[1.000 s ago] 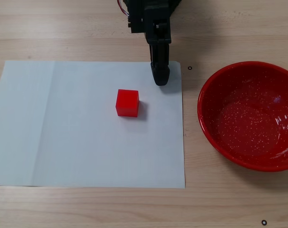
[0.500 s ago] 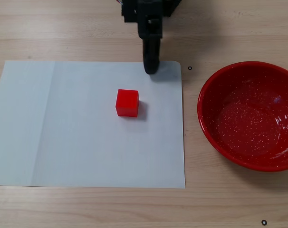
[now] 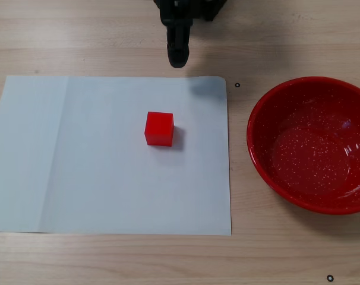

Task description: Grasp the red cube and put it in the red bowl.

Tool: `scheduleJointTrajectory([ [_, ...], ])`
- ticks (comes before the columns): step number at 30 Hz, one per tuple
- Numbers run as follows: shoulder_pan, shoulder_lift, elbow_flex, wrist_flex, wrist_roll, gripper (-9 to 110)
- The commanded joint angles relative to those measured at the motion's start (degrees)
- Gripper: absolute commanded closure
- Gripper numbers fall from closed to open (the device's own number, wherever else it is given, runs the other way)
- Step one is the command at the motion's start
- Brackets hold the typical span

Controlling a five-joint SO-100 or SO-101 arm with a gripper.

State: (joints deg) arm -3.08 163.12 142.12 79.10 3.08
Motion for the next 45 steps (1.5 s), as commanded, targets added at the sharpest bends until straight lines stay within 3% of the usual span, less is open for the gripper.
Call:
scheduleJointTrajectory([
  [1, -1.7, -2.5, -7.8, -0.1, 1.5, 101],
  [25, -3.4, -34.5, -32.1, -3.9, -0.5, 91],
  [45, -1.3, -49.9, -42.4, -9.2, 0.4, 61],
])
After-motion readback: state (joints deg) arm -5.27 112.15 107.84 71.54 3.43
